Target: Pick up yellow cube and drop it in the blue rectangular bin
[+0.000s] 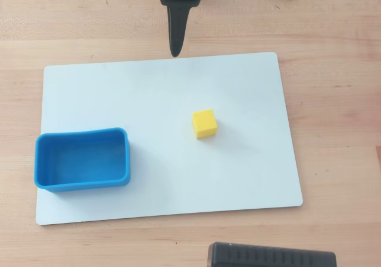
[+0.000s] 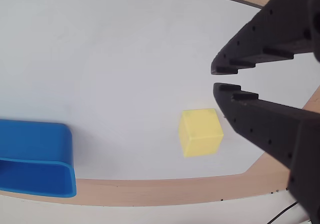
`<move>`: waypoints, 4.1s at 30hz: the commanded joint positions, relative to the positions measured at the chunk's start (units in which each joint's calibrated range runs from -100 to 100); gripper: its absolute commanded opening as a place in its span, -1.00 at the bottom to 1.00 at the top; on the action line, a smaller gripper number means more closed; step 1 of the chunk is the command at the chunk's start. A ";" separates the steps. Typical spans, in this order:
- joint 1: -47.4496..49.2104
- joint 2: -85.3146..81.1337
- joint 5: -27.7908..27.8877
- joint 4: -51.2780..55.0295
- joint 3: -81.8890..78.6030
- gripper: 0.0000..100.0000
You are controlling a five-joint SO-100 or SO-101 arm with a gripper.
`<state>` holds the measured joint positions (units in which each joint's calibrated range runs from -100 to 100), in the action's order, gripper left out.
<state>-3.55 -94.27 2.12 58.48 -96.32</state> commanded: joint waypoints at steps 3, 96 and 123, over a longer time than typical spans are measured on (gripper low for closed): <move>0.12 -2.01 0.59 -2.99 -0.23 -1.00; 7.84 107.42 0.93 4.53 85.04 -0.66; 4.32 114.57 -3.57 30.95 120.41 -0.91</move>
<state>4.02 16.12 0.02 79.96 1.28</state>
